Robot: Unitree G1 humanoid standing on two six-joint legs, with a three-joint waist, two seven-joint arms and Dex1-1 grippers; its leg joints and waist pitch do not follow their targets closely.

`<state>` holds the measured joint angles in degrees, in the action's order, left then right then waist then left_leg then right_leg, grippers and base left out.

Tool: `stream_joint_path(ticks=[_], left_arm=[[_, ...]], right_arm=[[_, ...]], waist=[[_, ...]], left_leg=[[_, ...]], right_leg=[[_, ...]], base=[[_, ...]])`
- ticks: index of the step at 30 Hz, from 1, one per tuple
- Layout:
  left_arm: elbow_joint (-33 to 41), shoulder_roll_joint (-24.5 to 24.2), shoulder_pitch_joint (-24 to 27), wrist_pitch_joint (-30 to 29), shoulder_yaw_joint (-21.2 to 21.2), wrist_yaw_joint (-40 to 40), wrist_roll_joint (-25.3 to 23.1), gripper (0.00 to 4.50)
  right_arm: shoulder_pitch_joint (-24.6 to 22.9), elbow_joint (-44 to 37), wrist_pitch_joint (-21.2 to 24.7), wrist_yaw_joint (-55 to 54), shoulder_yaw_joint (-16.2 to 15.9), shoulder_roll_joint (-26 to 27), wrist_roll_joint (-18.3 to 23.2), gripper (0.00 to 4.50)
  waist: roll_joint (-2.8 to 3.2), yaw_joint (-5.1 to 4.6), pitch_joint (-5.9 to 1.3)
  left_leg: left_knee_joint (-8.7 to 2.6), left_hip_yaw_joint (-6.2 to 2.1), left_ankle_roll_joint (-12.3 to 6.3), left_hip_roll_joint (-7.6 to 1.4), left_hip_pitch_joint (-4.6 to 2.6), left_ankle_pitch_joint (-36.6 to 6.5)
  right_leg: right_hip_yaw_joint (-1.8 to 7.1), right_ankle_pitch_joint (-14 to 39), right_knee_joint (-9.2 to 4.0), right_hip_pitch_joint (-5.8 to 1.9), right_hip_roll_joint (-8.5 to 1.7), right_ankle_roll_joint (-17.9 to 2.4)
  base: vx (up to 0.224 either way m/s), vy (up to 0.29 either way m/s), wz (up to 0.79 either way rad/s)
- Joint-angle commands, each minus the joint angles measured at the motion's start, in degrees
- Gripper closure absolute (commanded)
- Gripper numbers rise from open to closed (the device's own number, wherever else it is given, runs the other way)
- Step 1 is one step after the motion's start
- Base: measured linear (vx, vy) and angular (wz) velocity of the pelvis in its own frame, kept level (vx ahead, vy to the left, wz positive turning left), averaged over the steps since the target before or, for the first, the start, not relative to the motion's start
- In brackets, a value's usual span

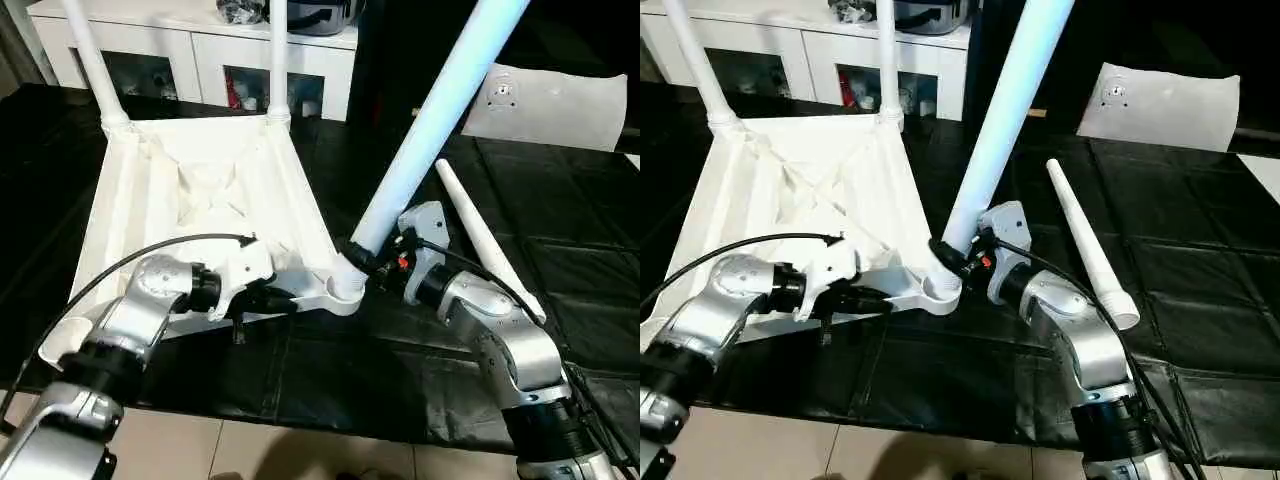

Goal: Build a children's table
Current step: Insert table leg to table base

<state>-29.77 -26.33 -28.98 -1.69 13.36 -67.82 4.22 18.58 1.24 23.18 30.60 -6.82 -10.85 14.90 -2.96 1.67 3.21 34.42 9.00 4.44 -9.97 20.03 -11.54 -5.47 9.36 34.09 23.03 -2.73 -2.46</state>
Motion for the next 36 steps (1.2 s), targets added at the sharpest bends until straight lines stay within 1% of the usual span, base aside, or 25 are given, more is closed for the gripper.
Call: stream_joint_path(ticks=[1,2,3,4,5,6,7,8,9,10,11,13,14,15,16,17,20,21,22,24,25,27,29,32,36], left_arm=[[3.51,1.42,0.26,-1.88,-4.82,2.15,6.19,3.95],[4.73,1.70,0.98,-2.52,-6.08,3.18,7.33,3.92],[5.74,1.90,1.64,-2.82,-7.07,4.25,8.14,3.84],[6.33,2.01,2.05,-2.92,-7.65,5.00,8.56,3.74],[8.92,2.99,4.31,-3.49,-10.76,10.15,9.44,3.65],[8.92,2.99,4.31,-3.49,-10.76,10.15,9.44,3.60],[10.52,3.61,5.68,-4.62,-12.54,13.47,9.31,3.56],[11.74,4.03,6.63,-6.08,-13.69,16.36,8.50,3.50],[13.27,4.69,7.86,-7.14,-15.17,21.41,6.42,3.50],[14.72,5.17,8.87,-8.71,-16.29,25.50,4.95,3.41],[17.30,5.96,10.10,-14.16,-17.63,29.61,4.18,3.27],[19.33,7.18,11.14,-15.05,-18.90,31.91,4.47,3.18],[21.89,8.45,12.45,-14.93,-19.78,34.44,4.38,3.18],[24.41,9.83,13.61,-16.37,-20.75,37.50,4.69,3.18],[28.17,12.33,15.21,-15.44,-22.26,41.85,4.19,3.18],[32.17,14.70,16.55,-17.86,-23.61,46.15,4.27,3.18],[39.71,19.24,18.70,-22.66,-25.77,53.55,4.99,3.18],[41.82,20.15,19.63,-24.14,-25.70,55.41,4.19,3.18],[42.67,20.69,20.42,-24.46,-25.43,56.24,3.58,3.18],[43.24,21.33,21.43,-25.40,-25.07,57.14,3.18,3.18],[43.66,22.07,22.77,-25.77,-24.66,58.42,2.42,3.18],[43.46,22.11,24.66,-25.47,-23.79,59.40,0.87,3.18],[43.31,21.34,25.20,-24.87,-22.55,59.16,-0.19,3.18],[43.68,20.80,25.40,-25.55,-21.56,59.20,-0.69,3.18],[44.60,20.41,25.82,-26.69,-20.02,59.39,-1.15,3.18]], right_arm=[[-0.06,-1.87,-0.31,-1.35,0.96,0.00,-1.16,2.62],[-0.31,-2.42,0.32,-2.13,1.03,0.17,-1.31,2.62],[-0.53,-2.94,0.89,-2.86,1.03,0.29,-1.45,2.62],[-0.65,-3.25,1.30,-3.34,1.04,0.37,-1.50,2.62],[-1.29,-4.68,3.29,-5.80,1.37,0.78,-2.01,2.62],[-1.29,-4.68,3.29,-5.80,1.37,0.78,-2.01,2.62],[-1.75,-5.61,4.33,-7.66,1.51,0.88,-3.01,2.62],[-2.08,-6.27,5.54,-8.77,1.50,0.76,-3.67,2.62],[-2.57,-7.12,6.43,-9.89,1.58,0.64,-4.36,2.62],[-2.99,-7.77,6.65,-10.82,1.67,0.59,-4.78,2.62],[-3.69,-8.58,6.01,-12.58,2.43,0.95,-5.45,2.62],[-4.05,-8.91,5.70,-14.09,3.39,1.33,-5.85,2.62],[-4.51,-9.47,5.53,-15.45,4.10,1.46,-6.66,2.62],[-4.90,-10.13,5.92,-16.38,4.41,1.31,-7.28,2.62],[-5.76,-11.51,6.21,-17.67,5.21,1.64,-7.47,2.62],[-6.69,-12.91,6.66,-18.95,6.25,2.30,-6.95,2.62],[-9.55,-15.48,7.02,-21.42,7.85,3.44,-6.35,2.62],[-10.88,-16.13,6.94,-21.90,8.03,3.69,-6.22,2.62],[-11.85,-16.43,6.16,-22.42,8.04,3.84,-6.63,2.62],[-12.71,-16.66,4.96,-22.96,8.01,4.10,-7.36,2.62],[-13.55,-17.05,4.10,-23.39,7.91,4.38,-7.85,2.62],[-14.40,-17.84,4.30,-23.53,7.77,4.84,-7.65,2.62],[-14.62,-18.21,4.28,-23.58,7.90,5.07,-7.48,2.62],[-14.73,-18.45,4.37,-23.69,7.98,5.12,-7.33,2.62],[-14.56,-18.46,5.07,-23.55,7.55,4.46,-7.30,2.62]], waist=[[-0.32,0.12,-3.57],[0.14,0.33,-3.84],[0.06,0.07,-3.73],[0.08,0.05,-3.74],[-0.16,-0.14,-3.76],[-0.30,-0.21,-3.72],[-0.61,-0.21,-3.70],[-0.48,-0.17,-3.73],[-0.83,-0.12,-3.59],[-0.66,-0.14,-3.61],[-0.59,-0.27,-3.53],[-1.01,-0.30,-3.33],[-1.42,-0.30,-3.23],[-1.41,-0.23,-3.08],[-1.28,-0.28,-3.09],[-1.67,-0.40,-3.09],[-1.70,-0.72,-3.04],[-1.46,-0.67,-3.05],[-1.78,-0.73,-3.01],[-1.85,-1.00,-3.02],[-1.64,-1.17,-2.99],[-1.56,-2.09,-2.95],[-1.51,-2.46,-3.17],[-1.67,-3.01,-3.04],[-1.67,-3.02,-3.06]], left_leg=[[-3.82,-0.50,-2.26,-2.80,0.04,-8.33],[-3.82,-0.56,-2.11,-3.24,-0.28,-7.60],[-4.08,-0.68,-2.06,-3.55,0.04,-7.07],[-4.12,-0.71,-1.97,-3.65,-0.10,-7.53],[-4.15,-0.70,-2.04,-3.52,-0.08,-7.95],[-4.13,-0.66,-1.75,-3.64,0.02,-7.71],[-4.03,-0.51,-1.95,-3.36,0.01,-8.02],[-3.97,-0.46,-1.82,-3.34,0.00,-7.78],[-3.93,-0.36,-1.98,-3.19,0.10,-7.67],[-3.98,-0.43,-1.77,-3.42,0.07,-7.74],[-3.95,-0.47,-1.61,-3.54,-0.04,-8.29],[-3.87,-0.35,-1.70,-3.12,-0.18,-9.39],[-3.89,-0.40,-1.54,-3.24,-0.23,-9.88],[-3.89,-0.44,-1.57,-3.11,-0.38,-10.78],[-3.95,-0.56,-1.39,-3.28,-0.37,-11.29],[-3.99,-0.72,-1.29,-3.55,-0.23,-11.63],[-3.90,-0.73,-1.17,-3.44,-0.29,-14.06],[-3.84,-0.76,-1.26,-3.12,-0.24,-14.43],[-3.81,-0.72,-1.55,-2.99,-0.17,-14.46],[-3.54,-0.75,-2.04,-2.34,-0.18,-15.23],[-3.59,-0.81,-2.12,-2.22,0.07,-15.14],[-3.70,-1.14,-2.19,-2.47,0.01,-16.43],[-3.80,-1.36,-2.33,-2.55,0.10,-16.69],[-3.90,-1.50,-2.70,-2.70,0.12,-17.33],[-3.82,-1.37,-2.77,-2.68,0.12,-16.69]], right_leg=[[3.47,29.09,-5.61,-2.92,-6.06,-2.07],[3.67,24.81,-5.14,-2.74,-6.05,-4.01],[3.73,20.15,-4.56,-2.84,-5.78,-5.67],[3.72,18.85,-4.40,-2.84,-5.74,-6.19],[3.71,17.49,-4.22,-3.06,-5.69,-6.83],[3.81,15.93,-3.93,-3.21,-5.73,-7.67],[3.84,17.15,-4.10,-3.31,-5.74,-7.31],[3.89,17.33,-4.01,-3.29,-5.73,-7.26],[3.89,18.86,-4.28,-3.35,-5.69,-6.37],[3.91,19.12,-4.21,-3.32,-5.63,-6.15],[3.83,19.76,-4.25,-3.17,-5.58,-5.66],[3.68,23.42,-4.97,-2.90,-5.43,-4.17],[3.65,25.39,-5.32,-2.79,-5.52,-3.30],[3.52,27.42,-5.69,-2.51,-5.45,-2.33],[3.51,27.53,-5.61,-2.56,-5.50,-2.21],[3.41,26.49,-5.68,-2.68,-5.45,-2.06],[3.30,27.35,-6.00,-2.43,-5.31,-0.83],[3.15,28.25,-6.23,-2.42,-5.09,0.21],[3.08,28.72,-6.45,-2.38,-4.96,0.80],[2.69,32.06,-7.06,-2.15,-4.68,3.36],[2.58,32.36,-7.24,-2.28,-4.59,3.77],[2.11,32.71,-7.68,-2.27,-4.38,4.34],[2.20,31.44,-7.53,-2.32,-4.43,4.15],[2.38,30.20,-7.27,-2.23,-4.59,3.06],[2.63,29.43,-7.11,-2.22,-4.70,2.42]], base=[[0.000,0.000,0.00],[0.000,0.000,0.00],[0.000,0.000,0.00],[0.000,0.000,0.00],[0.000,0.000,0.00],[0.000,0.000,0.00],[0.000,0.000,0.00],[0.000,0.000,0.00],[0.000,0.000,0.00],[0.000,0.000,0.00],[0.000,0.000,0.00],[0.000,0.000,0.00],[0.000,0.000,0.00],[0.000,0.000,0.00],[0.000,0.000,0.00],[0.000,0.000,0.00],[0.000,0.000,0.00],[0.000,0.000,0.00],[0.000,0.000,0.00],[0.000,0.000,0.00],[0.000,0.000,0.00],[0.000,0.000,0.00],[0.000,0.000,0.00],[0.000,0.000,0.00],[0.000,0.000,0.00]])
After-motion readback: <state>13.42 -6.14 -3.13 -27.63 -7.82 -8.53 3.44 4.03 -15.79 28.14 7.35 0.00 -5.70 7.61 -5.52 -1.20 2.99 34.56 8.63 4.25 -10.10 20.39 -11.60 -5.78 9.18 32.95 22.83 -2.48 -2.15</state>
